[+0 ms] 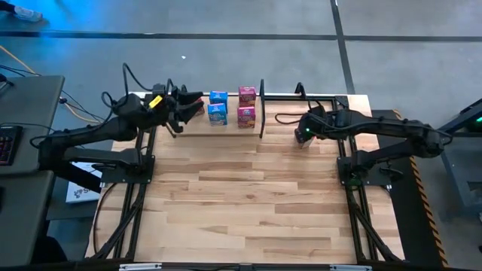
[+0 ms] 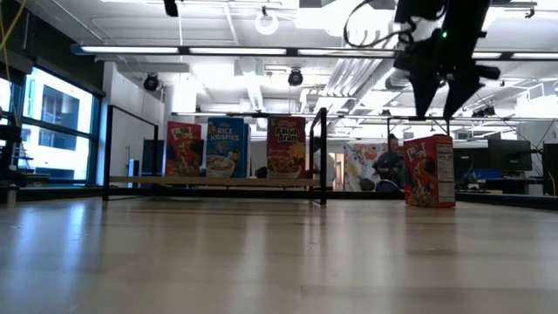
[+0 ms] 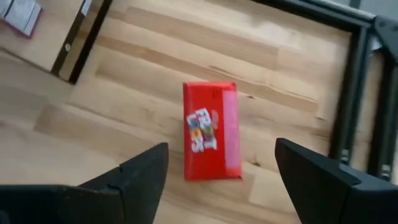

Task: Stack cereal on shelf
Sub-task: Put the red cereal box on the shelf aligned with the other red cereal box

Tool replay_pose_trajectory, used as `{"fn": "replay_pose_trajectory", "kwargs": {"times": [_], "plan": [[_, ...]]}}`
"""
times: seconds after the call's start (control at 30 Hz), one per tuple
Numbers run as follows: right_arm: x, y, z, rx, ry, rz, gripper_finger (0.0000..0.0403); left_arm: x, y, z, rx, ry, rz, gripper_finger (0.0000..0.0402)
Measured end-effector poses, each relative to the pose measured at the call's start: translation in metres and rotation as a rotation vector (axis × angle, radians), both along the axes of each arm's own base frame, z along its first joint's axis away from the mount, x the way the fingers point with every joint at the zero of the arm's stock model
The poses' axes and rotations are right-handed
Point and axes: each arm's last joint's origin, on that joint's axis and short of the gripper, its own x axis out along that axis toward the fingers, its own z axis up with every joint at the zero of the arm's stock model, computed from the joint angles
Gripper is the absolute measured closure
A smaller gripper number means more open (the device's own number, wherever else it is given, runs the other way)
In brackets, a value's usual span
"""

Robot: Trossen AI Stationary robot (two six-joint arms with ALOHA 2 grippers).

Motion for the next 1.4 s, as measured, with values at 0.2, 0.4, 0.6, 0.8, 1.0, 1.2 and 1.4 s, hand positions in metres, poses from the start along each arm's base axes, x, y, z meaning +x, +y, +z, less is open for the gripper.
{"fn": "replay_pose_trajectory", "kwargs": {"times": [0.2,0.4,0.6,0.8,1.0,1.2,1.4], "plan": [[0.004,-0.014,-0.015,0.000,-0.053,0.022,0.0116,-0.003,-0.003,0.003,0.003,-0.017,-0.010,0.0158],[-0.001,-0.024,-0.025,0.014,-0.043,-0.018,0.0116,-0.004,-0.003,0.003,0.000,-0.017,-0.011,0.0158],[-0.001,-0.026,-0.039,0.047,-0.036,-0.005,0.0116,-0.003,-0.003,0.002,-0.001,-0.007,-0.010,0.0158],[0.003,-0.026,-0.059,0.081,-0.051,0.022,0.0116,-0.003,-0.003,0.001,-0.001,-0.001,-0.017,0.0158],[0.001,-0.026,-0.065,0.068,-0.040,0.017,0.0149,-0.002,-0.004,-0.003,0.004,0.042,-0.073,0.0158],[0.001,-0.026,-0.065,0.062,-0.033,0.036,0.0247,-0.001,-0.004,-0.007,0.009,0.094,-0.081,0.0158],[-0.002,-0.019,-0.051,0.091,-0.057,0.180,0.0309,0.000,-0.006,-0.010,0.001,0.120,-0.093,0.0158]]}}
